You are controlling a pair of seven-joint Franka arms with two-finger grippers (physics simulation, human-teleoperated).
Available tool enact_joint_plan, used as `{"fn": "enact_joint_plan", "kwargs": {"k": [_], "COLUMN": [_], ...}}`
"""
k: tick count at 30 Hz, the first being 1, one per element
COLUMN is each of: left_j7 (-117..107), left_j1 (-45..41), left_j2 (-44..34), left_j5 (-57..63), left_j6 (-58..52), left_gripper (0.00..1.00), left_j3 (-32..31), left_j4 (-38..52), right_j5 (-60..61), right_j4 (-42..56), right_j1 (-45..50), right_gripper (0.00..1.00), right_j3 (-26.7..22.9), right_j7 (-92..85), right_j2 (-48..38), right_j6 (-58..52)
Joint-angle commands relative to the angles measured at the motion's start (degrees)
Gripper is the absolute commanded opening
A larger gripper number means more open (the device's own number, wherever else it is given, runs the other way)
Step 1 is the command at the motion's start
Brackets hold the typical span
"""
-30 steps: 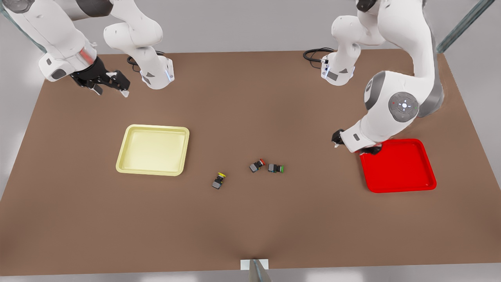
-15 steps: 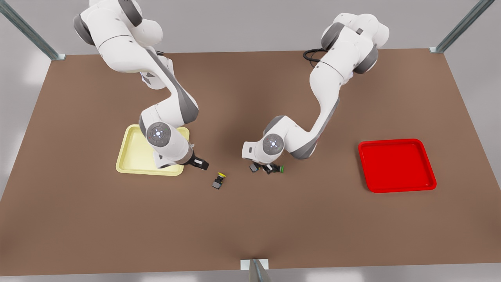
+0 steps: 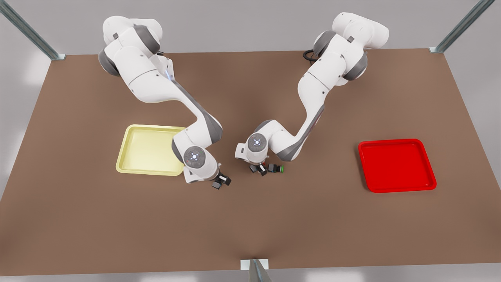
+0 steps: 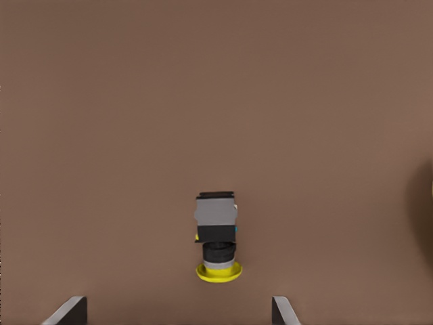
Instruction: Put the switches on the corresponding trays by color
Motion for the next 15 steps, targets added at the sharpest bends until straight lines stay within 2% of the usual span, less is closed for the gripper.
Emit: {"fn": "enact_joint_plan", "kwargs": {"k": [1,11,15], "left_j7": [0.00,-5.36,-5.36], "left_j1": [0.00,-0.44,-0.44], "left_j2": [-0.01,2.10,2.10], "left_j5": [1.95,3.35,4.06], "left_j6": [0.71,4.14,4.14], "left_gripper": [1.00,1.00,0.86], "left_j3": [0.09,0.09,0.09], "left_j4": [-0.14,0.04,-0.05], "right_j5": [0.02,-0.42,-0.16], "right_j4": [0.04,-0.93,-1.19], "right_j1": [-0.02,-0.02,-0.02], "right_gripper": [1.00,1.00,1.00], "right_j3": [0.00,-0.09,-1.23], "right_j7": [0.03,-0.06,-0.05], "right_j2": [0.29,6.44,6.70], "right_j6": [0.03,9.09,9.09]}}
